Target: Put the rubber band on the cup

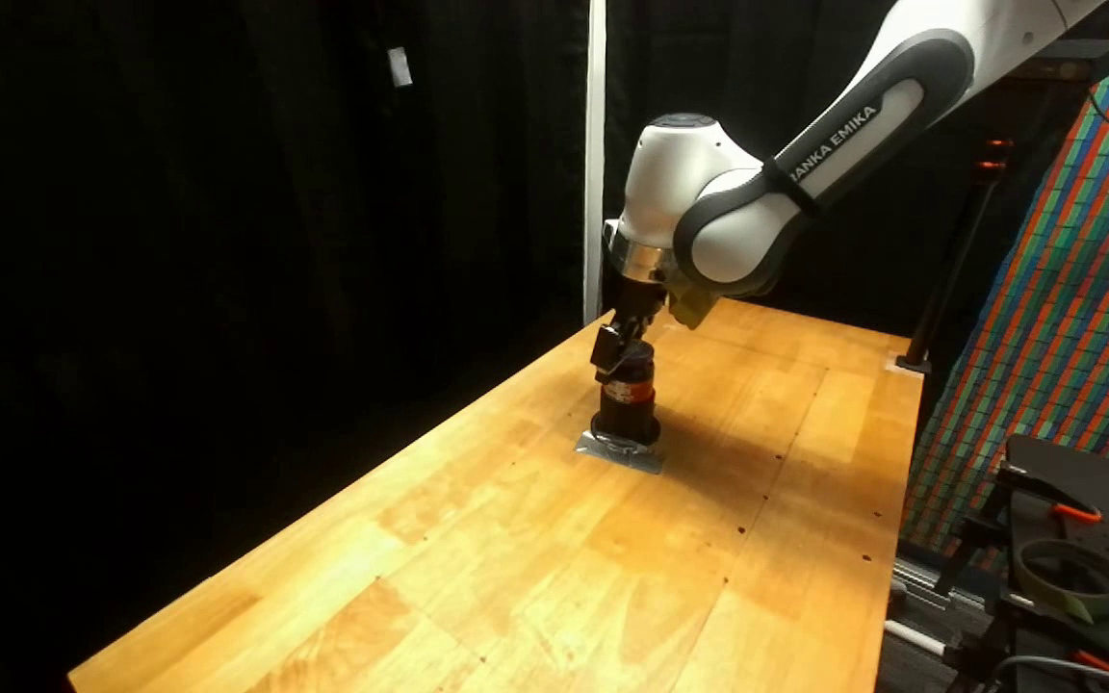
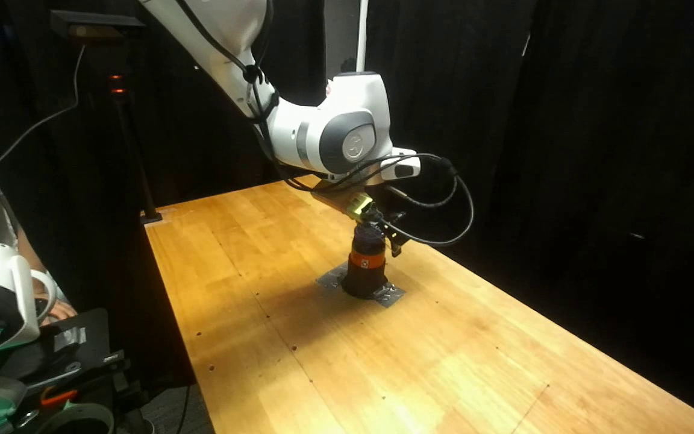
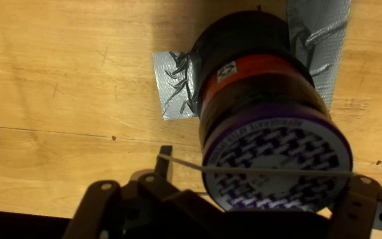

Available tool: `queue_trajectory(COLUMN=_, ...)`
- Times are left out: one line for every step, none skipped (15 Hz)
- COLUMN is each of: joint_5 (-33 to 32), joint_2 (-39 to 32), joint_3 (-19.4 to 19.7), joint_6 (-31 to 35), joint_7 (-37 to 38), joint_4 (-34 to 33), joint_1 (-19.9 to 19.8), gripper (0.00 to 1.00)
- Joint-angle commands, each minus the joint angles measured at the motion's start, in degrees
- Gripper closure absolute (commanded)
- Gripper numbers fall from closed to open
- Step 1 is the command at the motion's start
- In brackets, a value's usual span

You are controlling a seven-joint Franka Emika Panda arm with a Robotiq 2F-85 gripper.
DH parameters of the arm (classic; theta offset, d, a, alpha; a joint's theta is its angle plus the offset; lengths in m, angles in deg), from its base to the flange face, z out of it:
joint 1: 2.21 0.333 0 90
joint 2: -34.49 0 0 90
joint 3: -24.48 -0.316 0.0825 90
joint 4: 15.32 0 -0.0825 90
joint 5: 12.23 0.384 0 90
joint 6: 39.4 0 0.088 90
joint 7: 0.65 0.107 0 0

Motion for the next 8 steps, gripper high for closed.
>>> queue_trajectory(joint_5=1.5, joint_2=2.3, joint_3=-1.4, joint_6=-4.1, joint_7=-2.8, joint_4=1.4, joint_1=-1.6, gripper=0.0)
queue_trajectory(joint_5=1.8, joint_2=2.9, joint_3=-1.6, joint_6=-5.2, joint_7=-3.1, joint_4=1.9, joint_1=-1.8, gripper=0.0)
queue_trajectory(joint_5=2.3, joint_2=3.5, joint_3=-2.0, joint_6=-6.0, joint_7=-3.6, joint_4=2.5, joint_1=-2.2, gripper=0.0)
queue_trajectory(joint_5=2.9, joint_2=3.9, joint_3=-2.3, joint_6=-6.7, joint_7=-4.0, joint_4=2.9, joint_1=-2.6, gripper=0.0)
queue_trajectory(joint_5=3.1, joint_2=4.2, joint_3=-2.3, joint_6=-7.3, joint_7=-4.1, joint_4=3.2, joint_1=-2.8, gripper=0.0)
queue_trajectory(joint_5=3.5, joint_2=4.7, joint_3=-2.6, joint_6=-7.7, joint_7=-4.5, joint_4=3.6, joint_1=-3.2, gripper=0.0)
queue_trajectory(joint_5=3.7, joint_2=5.0, joint_3=-2.8, joint_6=-8.0, joint_7=-4.6, joint_4=4.0, joint_1=-3.4, gripper=0.0)
queue_trajectory(joint_5=4.1, joint_2=5.4, joint_3=-3.0, joint_6=-8.0, joint_7=-4.8, joint_4=4.4, joint_1=-3.8, gripper=0.0)
